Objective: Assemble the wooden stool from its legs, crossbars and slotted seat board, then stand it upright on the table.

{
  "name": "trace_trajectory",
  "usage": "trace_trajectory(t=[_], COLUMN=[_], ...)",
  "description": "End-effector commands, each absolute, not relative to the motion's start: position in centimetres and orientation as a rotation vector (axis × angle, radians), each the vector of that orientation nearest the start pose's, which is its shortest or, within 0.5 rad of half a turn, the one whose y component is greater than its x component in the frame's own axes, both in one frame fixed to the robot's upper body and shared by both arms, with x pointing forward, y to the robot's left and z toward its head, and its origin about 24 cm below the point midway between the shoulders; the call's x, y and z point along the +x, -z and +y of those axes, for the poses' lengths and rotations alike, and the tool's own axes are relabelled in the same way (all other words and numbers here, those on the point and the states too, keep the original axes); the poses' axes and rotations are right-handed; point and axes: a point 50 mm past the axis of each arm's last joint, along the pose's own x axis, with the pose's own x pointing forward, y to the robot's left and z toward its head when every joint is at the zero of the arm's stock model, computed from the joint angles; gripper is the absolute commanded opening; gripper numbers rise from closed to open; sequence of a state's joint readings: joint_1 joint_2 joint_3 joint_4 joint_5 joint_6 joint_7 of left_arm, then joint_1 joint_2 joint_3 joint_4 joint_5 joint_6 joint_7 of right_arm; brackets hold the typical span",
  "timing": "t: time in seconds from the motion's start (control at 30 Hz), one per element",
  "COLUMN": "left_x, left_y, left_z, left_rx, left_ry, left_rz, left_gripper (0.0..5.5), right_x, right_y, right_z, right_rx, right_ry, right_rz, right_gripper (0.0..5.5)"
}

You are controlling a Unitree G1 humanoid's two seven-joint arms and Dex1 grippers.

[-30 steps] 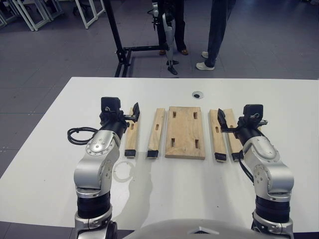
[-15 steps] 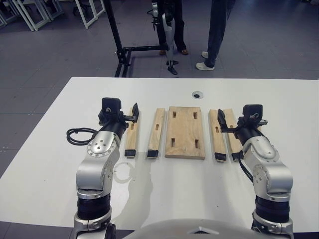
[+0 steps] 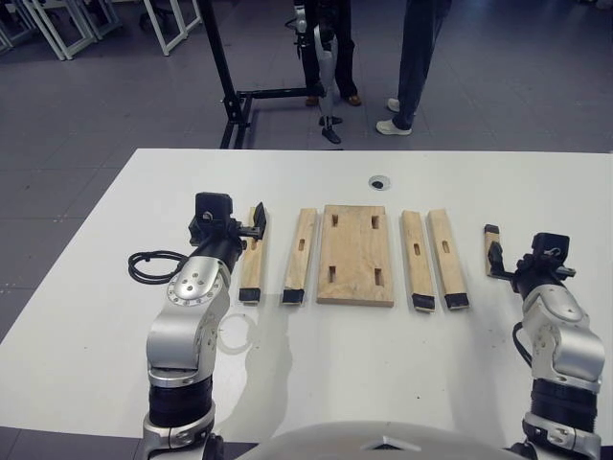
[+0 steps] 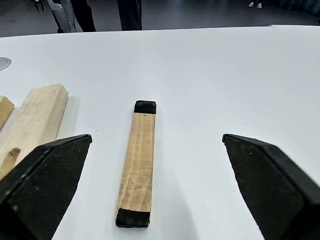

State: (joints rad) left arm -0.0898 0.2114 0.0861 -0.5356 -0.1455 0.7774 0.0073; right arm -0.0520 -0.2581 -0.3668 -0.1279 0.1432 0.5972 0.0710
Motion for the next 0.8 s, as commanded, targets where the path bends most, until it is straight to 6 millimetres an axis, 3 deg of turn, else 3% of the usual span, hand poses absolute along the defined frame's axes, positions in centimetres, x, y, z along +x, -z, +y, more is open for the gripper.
trace_trajectory(t=[0.03, 0.2, 0.6, 0.8], left_x=[25.0, 25.0, 25.2, 25.1], left_y=[-12.2, -12.3, -12.2, -12.2], left_z=[18.3, 18.3, 18.1, 18.1], left_rx=[0.094, 0.095, 0.101, 0.104], left_ry=[-0.008, -0.008, 0.003, 0.0], left_rz=[0.139, 0.137, 0.138, 0.141], left_gripper=[4.37, 4.37, 4.37, 4.37], right_x=[24.2, 23.6, 23.5, 21.7], right_y=[-5.1, -3.2, -2.2, 1.6], right_z=[-28.3, -28.2, -26.7, -25.9], right_rx=[-0.028, -0.027, -0.014, 0.099], right_ry=[0.281, 0.264, 0.219, 0.196], right_rz=[0.356, 0.417, 0.441, 0.677], right_gripper=[4.83, 4.83, 4.83, 4.83])
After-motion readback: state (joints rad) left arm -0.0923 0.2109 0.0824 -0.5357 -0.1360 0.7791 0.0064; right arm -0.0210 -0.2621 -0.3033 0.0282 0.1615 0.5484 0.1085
